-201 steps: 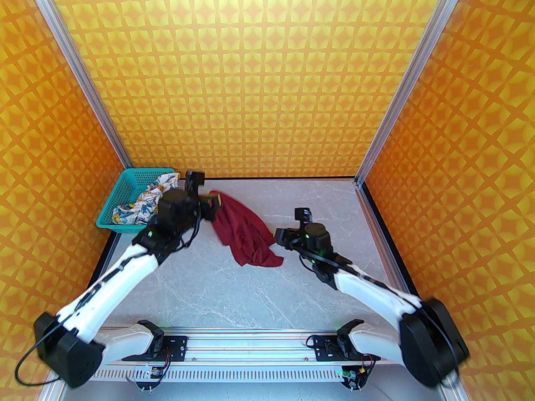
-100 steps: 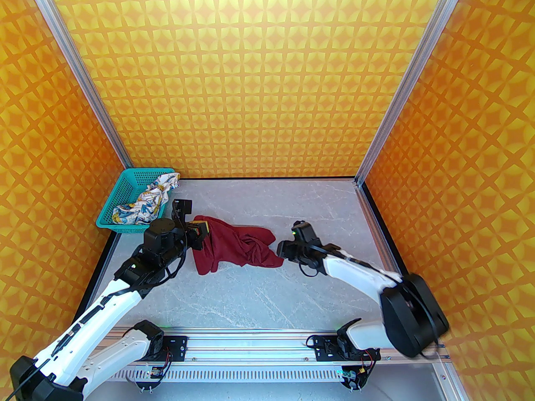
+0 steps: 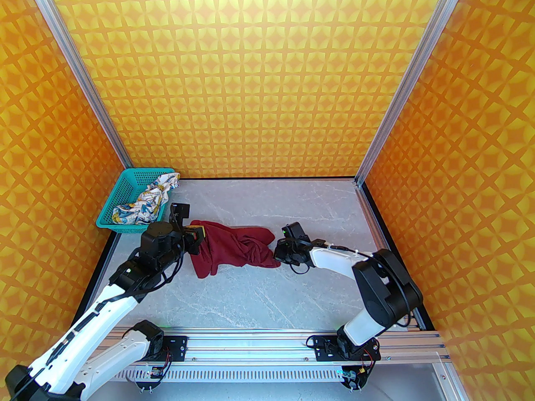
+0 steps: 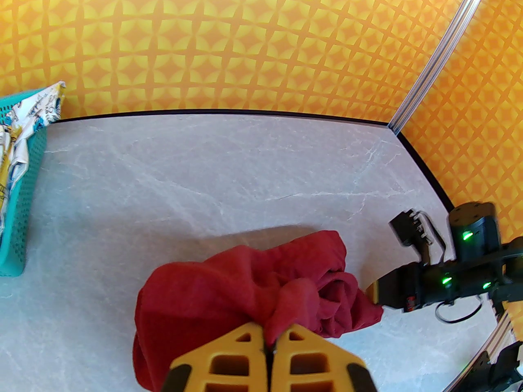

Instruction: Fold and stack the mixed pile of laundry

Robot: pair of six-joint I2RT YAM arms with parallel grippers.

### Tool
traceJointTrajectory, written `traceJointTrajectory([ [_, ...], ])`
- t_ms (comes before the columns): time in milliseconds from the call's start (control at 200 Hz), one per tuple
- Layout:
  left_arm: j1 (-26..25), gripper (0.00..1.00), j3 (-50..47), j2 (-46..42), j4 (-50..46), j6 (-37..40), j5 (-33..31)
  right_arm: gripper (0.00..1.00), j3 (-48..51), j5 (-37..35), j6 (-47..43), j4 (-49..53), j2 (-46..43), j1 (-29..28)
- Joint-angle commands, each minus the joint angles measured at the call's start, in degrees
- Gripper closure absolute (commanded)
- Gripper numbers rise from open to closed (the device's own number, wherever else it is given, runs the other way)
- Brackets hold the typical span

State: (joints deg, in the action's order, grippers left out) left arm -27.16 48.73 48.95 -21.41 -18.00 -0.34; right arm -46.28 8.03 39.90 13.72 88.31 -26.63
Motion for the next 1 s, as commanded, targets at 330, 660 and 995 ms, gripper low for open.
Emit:
traceJointTrajectory([
  [330, 0.4, 1.0, 16.7, -13.3, -10.5, 12.5, -1.2, 1.0, -20.3, -22.9, -14.1, 26.4, -35.0, 3.6],
  [660, 0.4, 1.0, 33.3, -3.5, -23.2, 12.7, -6.7, 1.0, -43.7, -32.6, -20.6, 42.0, -35.6, 3.6],
  [995, 0.7, 0.96, 30.5, 11.9, -22.2, 8.3, -5.6, 1.0, -44.7, -28.5, -21.8, 41.7, -24.1, 4.1],
])
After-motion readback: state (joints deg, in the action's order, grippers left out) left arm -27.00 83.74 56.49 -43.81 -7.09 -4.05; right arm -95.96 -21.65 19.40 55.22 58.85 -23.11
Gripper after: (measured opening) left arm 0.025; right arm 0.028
